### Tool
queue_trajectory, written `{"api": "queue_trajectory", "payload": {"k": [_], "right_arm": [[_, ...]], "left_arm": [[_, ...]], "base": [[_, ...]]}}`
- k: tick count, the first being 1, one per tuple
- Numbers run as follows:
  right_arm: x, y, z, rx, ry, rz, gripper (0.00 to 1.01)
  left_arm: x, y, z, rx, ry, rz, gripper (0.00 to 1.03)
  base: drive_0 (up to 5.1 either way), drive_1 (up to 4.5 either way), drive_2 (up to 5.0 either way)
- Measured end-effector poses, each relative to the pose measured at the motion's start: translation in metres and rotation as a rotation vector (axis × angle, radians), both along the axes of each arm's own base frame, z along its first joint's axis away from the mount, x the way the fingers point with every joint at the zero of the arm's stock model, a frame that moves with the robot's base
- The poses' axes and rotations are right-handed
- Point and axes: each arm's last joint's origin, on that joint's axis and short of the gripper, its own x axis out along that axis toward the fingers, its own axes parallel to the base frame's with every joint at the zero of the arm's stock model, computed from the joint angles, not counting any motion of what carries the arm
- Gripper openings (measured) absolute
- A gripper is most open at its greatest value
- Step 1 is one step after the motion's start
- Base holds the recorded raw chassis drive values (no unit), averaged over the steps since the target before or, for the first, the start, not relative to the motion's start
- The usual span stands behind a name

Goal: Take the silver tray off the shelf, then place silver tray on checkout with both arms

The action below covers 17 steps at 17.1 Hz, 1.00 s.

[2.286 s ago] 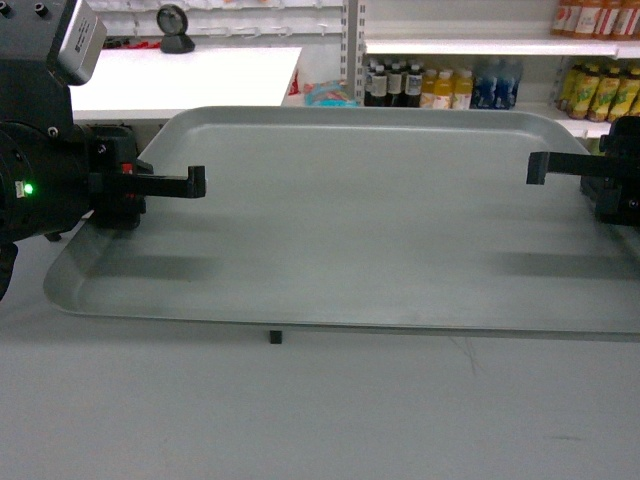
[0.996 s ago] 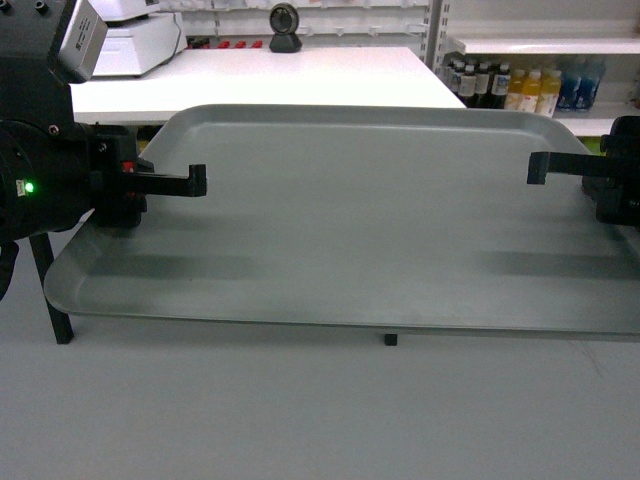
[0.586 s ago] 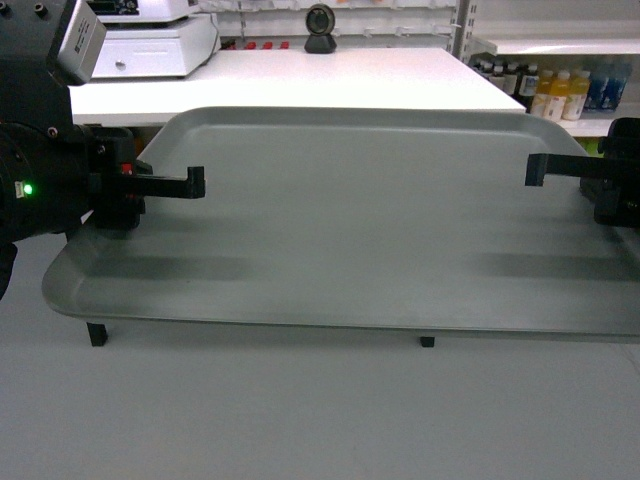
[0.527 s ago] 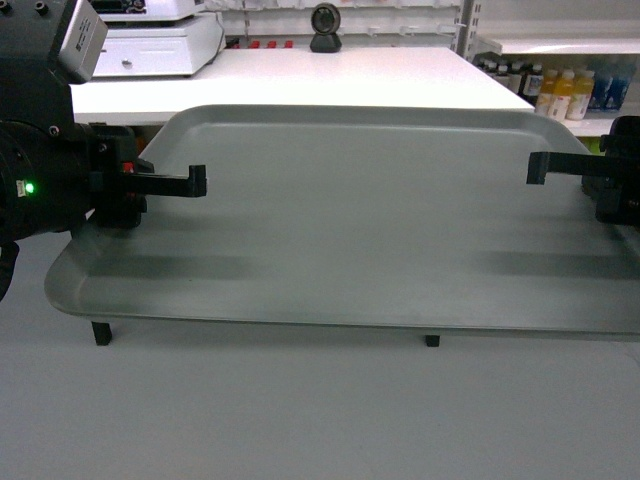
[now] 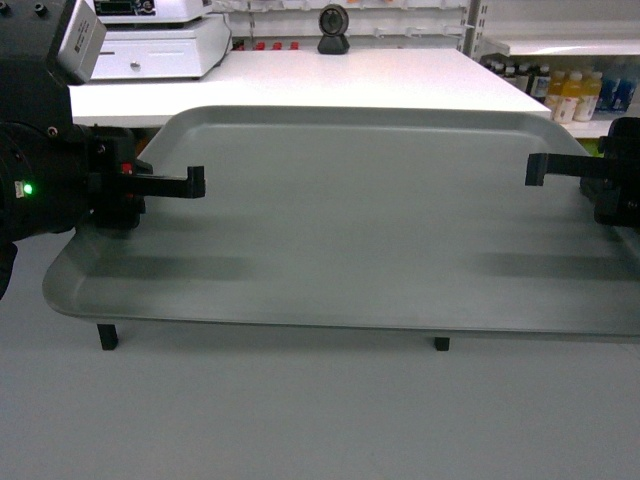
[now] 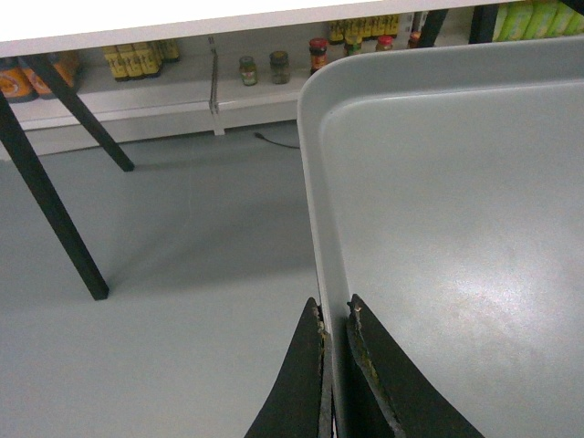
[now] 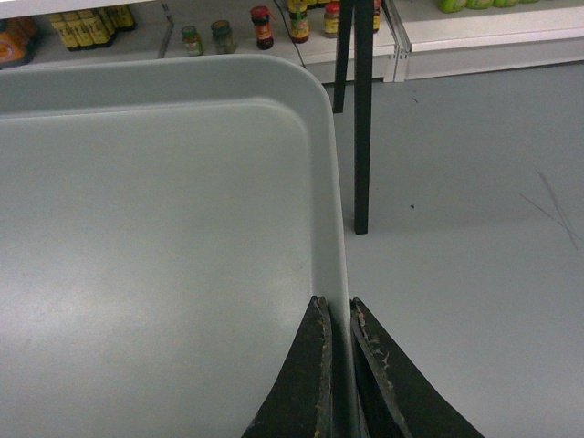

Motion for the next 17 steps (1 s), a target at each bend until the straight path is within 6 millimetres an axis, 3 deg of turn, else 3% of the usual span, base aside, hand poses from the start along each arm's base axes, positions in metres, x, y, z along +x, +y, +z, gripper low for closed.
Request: {"api": "queue_trajectory", "payload": {"k": [8, 17], "right_arm": [[0.0001, 0.0000, 0.0003, 0.001, -0.003, 0.000, 0.03], [0.0004, -0.0002, 0.0007, 0.001, -0.008, -0.002, 0.03]], "left_arm": [[0.0000, 0.0000, 0.0001, 0.000, -0.002, 0.000, 0.04], [0.0002, -0.0004, 0.0012, -0.002, -0.009, 0.000, 0.04]], "base": [[0.0, 3.03, -3.0], [-0.1, 4.15, -4.3]]}}
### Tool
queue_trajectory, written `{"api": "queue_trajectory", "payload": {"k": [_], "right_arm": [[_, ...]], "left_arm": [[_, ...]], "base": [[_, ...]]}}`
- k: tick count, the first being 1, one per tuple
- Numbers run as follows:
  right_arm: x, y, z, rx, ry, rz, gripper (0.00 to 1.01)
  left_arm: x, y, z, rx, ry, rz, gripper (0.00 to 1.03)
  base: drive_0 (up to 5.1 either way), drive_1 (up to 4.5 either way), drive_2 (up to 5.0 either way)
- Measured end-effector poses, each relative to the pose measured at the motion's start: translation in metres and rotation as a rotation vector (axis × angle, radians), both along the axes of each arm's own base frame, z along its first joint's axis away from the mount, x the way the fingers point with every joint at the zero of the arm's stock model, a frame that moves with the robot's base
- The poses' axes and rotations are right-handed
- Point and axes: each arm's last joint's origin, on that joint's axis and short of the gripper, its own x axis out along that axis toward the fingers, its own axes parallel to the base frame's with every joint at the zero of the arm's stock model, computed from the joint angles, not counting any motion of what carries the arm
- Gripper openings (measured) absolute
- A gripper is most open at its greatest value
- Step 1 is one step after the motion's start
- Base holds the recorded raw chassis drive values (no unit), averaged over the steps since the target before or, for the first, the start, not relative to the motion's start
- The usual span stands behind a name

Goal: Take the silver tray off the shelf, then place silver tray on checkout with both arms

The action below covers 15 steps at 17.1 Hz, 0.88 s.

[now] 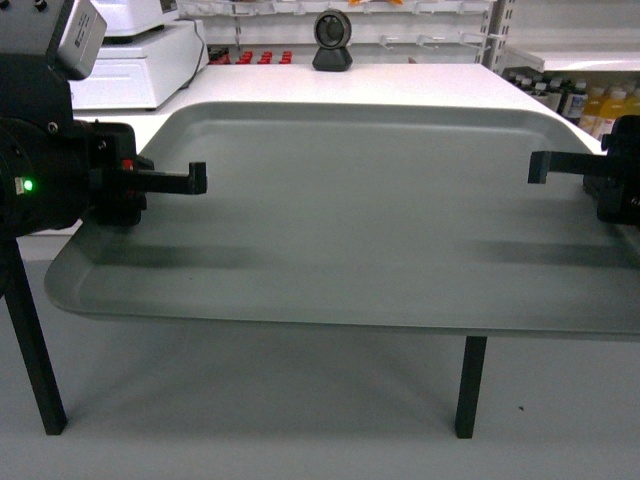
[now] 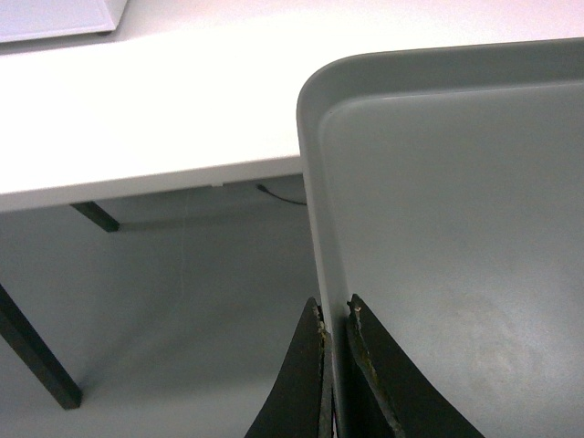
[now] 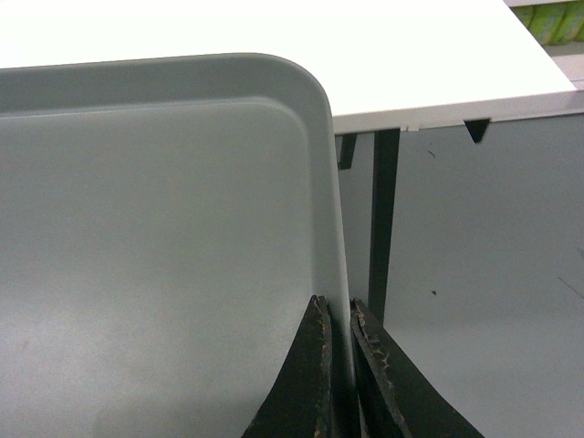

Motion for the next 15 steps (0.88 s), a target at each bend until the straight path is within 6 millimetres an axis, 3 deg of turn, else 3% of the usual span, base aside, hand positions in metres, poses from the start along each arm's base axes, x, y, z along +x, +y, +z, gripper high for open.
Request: {"api": "queue_trajectory", "payload": {"k": [15], "right_arm": [[-0.0002, 0.0003, -0.0004, 0.000, 0.006, 0.004, 0.03]], "left_arm": [[-0.0001, 0.0007, -0.0012, 0.003, 0.008, 0.002, 0.04]], "base": [[-0.1, 4.15, -4.3]]}}
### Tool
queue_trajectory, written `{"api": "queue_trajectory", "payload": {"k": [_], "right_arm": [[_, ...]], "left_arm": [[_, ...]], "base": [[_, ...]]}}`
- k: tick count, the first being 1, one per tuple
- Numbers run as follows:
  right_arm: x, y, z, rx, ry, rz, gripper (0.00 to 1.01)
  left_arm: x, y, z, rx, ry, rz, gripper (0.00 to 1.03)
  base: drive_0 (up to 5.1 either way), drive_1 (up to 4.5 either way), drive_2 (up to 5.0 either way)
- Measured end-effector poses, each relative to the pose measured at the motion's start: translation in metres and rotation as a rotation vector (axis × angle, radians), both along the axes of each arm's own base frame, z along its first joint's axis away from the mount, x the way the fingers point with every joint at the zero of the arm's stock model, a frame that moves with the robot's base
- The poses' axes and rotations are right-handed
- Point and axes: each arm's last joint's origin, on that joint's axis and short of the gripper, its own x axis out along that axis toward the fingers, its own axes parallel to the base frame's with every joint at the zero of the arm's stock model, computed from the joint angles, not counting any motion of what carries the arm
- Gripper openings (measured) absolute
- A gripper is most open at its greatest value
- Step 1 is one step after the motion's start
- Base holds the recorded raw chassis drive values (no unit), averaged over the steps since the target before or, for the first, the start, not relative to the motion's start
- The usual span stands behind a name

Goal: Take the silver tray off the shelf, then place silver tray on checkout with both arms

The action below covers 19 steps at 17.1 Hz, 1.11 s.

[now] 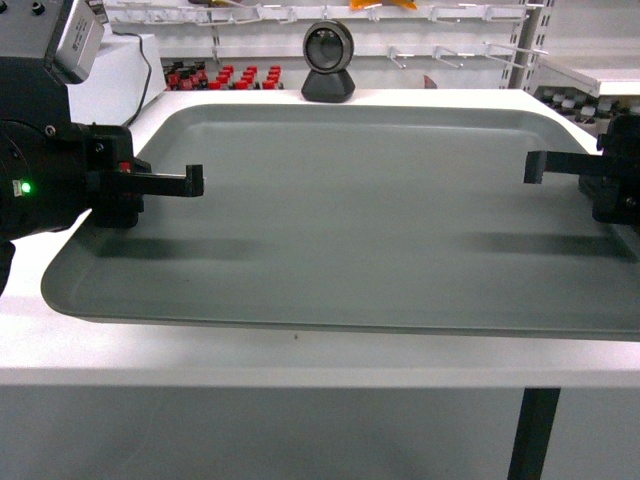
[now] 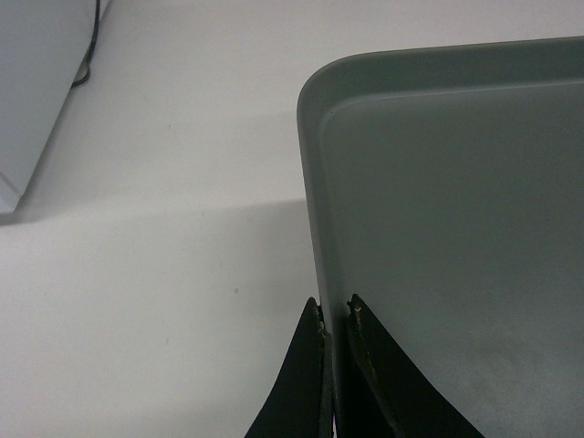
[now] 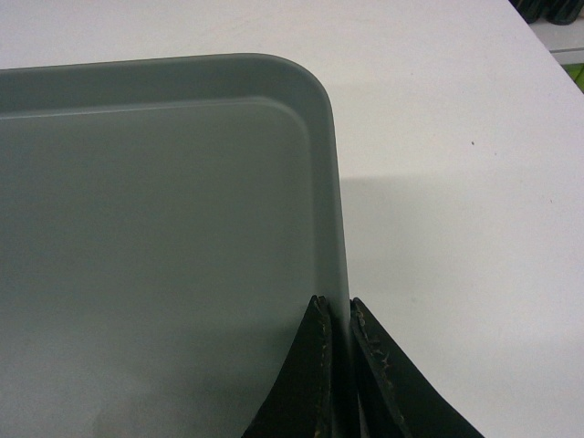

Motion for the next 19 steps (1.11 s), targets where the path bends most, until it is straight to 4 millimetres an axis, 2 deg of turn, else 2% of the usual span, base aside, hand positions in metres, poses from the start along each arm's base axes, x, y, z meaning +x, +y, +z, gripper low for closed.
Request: {"api": "queue_trajectory", "payload": {"k": [13, 14, 16, 19], "right_arm": [[0.000, 0.000, 0.001, 0.000, -0.005, -0.003, 0.03], [0.002, 0.001, -0.003, -0.009, -0.155, 0.047, 0.03], [0.010, 0.001, -0.003, -0.083, -0.274, 0.084, 0.03], [0.024, 0.000, 0.004, -0.135, -0.295, 0.115, 0.03]], "left_arm": [[0.000, -0.001, 0.001, -0.001, -0.004, -0.002, 0.04], [0.001, -0.006, -0.001, 0.039, -0.130, 0.089, 0.04], [0.006, -0.016, -0.004, 0.148, -0.240, 0.254, 0.04], [0.017, -0.022, -0.002, 0.210, -0.261, 0.314, 0.04]], "base": [[-0.1, 4.21, -4.4], [-0.1, 4.22, -4.4], [-0.1, 4.22, -4.4], [-0.1, 4.22, -4.4]]}}
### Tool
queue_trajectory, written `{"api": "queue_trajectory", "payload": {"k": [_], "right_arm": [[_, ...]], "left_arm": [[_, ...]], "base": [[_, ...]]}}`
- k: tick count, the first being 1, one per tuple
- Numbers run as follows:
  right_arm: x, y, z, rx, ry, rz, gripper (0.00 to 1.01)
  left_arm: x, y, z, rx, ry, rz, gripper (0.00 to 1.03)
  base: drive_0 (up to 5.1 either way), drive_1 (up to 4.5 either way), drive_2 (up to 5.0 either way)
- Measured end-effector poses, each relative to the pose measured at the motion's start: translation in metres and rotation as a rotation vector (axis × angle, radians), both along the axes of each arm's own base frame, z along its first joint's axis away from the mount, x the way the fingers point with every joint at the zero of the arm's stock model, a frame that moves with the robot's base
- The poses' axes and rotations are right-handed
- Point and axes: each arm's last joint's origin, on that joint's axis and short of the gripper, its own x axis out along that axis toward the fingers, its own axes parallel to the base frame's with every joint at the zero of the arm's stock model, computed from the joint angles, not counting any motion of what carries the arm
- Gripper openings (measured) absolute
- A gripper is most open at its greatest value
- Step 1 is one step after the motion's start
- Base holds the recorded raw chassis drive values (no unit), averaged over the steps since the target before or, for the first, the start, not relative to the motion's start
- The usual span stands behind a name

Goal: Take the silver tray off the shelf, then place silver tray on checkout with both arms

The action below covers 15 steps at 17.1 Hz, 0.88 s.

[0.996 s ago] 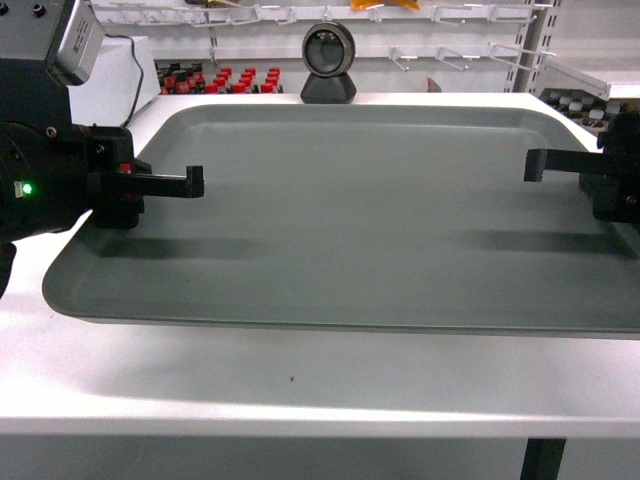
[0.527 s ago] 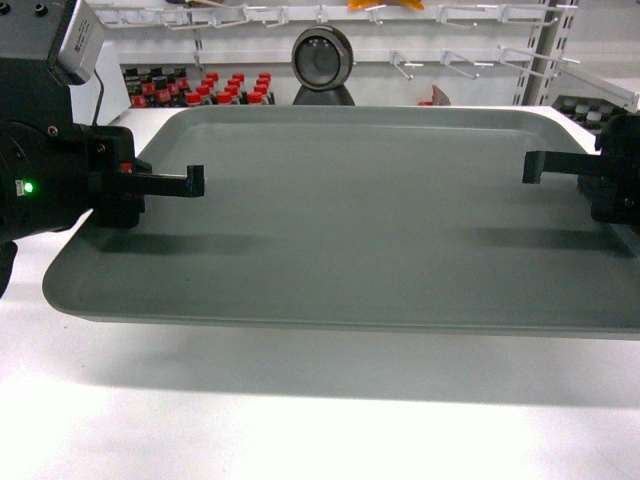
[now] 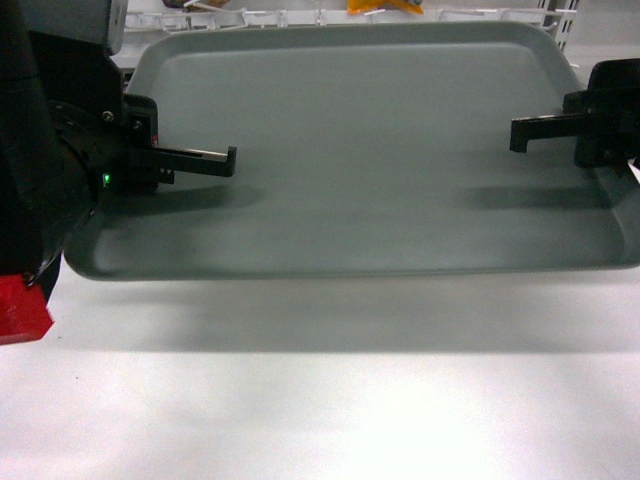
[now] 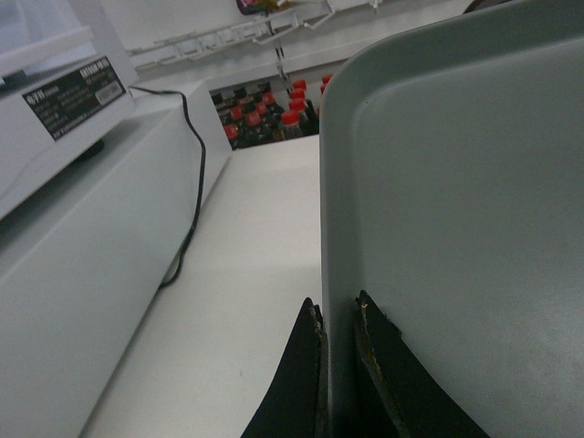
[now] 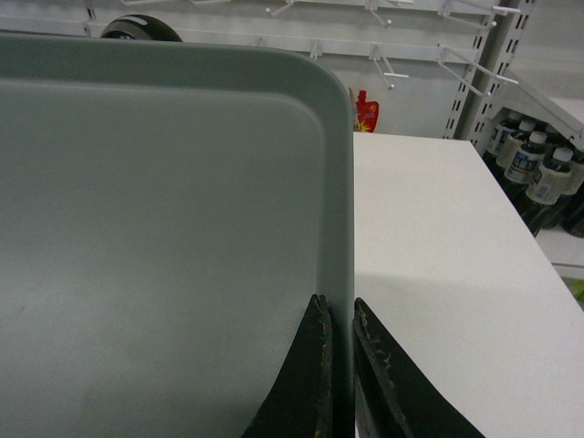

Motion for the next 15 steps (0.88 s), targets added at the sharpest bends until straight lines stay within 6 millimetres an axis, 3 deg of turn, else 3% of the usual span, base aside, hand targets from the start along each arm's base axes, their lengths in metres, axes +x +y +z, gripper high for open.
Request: {"api": "queue_trajectory", "payload": {"k": [3, 7, 11, 15], "right_arm": [[0.026, -0.001, 0.003, -0.041, 0.047, 0.005, 0.03], [0.058, -0.001, -0.014, -0.093, 0.195, 0.029, 0.03], [0.092, 0.006, -0.043, -0.171, 0.336, 0.033, 0.03], [0.095, 0.012, -0.058, -0.221, 0.353, 0.015, 0.03]], "left_arm": [[0.021, -0.004, 0.005, 0.015, 0.019, -0.001, 0.04], [0.043, -0.008, -0.010, 0.041, 0.147, -0.004, 0.04], [0.061, -0.005, -0.031, -0.003, 0.252, 0.014, 0.04], [0.066, -0.002, -0.053, -0.027, 0.299, 0.020, 0.04]], "base": [[-0.1, 4.22, -4.4], [-0.1, 4.22, -4.4], [0.0, 0.00, 0.0], [0.0, 0.00, 0.0]]}}
